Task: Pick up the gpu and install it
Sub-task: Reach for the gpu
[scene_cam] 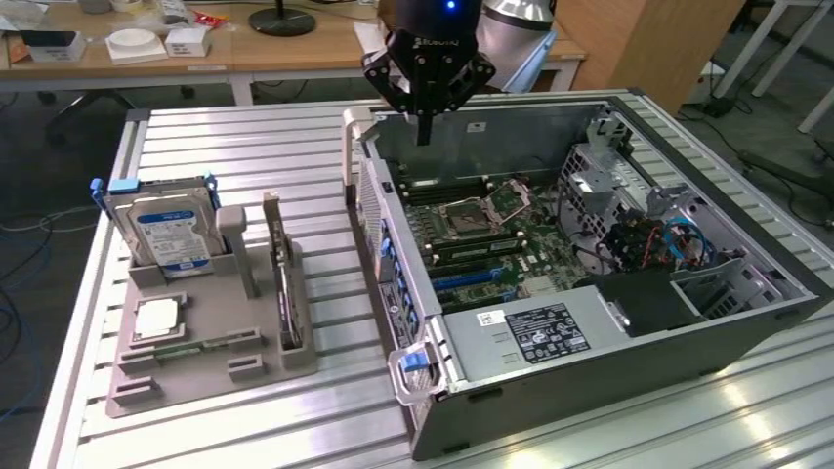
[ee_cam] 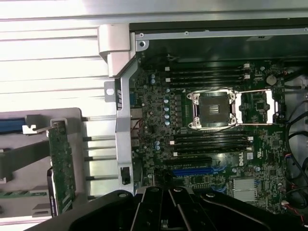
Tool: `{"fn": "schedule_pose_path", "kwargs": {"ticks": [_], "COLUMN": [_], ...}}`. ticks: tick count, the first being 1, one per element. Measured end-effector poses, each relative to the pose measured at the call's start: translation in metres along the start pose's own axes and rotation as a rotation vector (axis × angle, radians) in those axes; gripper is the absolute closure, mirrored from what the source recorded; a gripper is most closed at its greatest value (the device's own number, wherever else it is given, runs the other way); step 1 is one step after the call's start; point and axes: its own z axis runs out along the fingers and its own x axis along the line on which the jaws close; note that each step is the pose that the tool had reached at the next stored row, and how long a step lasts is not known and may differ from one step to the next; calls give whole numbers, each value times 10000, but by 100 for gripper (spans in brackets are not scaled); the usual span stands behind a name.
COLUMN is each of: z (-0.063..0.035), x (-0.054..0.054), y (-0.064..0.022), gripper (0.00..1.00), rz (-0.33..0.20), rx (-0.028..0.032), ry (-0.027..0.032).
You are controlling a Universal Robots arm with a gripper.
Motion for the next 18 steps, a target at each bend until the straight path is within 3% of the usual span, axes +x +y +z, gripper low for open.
{"fn": "schedule_pose_path", "kwargs": {"ticks": [18], "z": [-5], "x": [186], "y": [-14], "gripper": [90], "rz": [0], "rx": [1], "ry": [1]}}
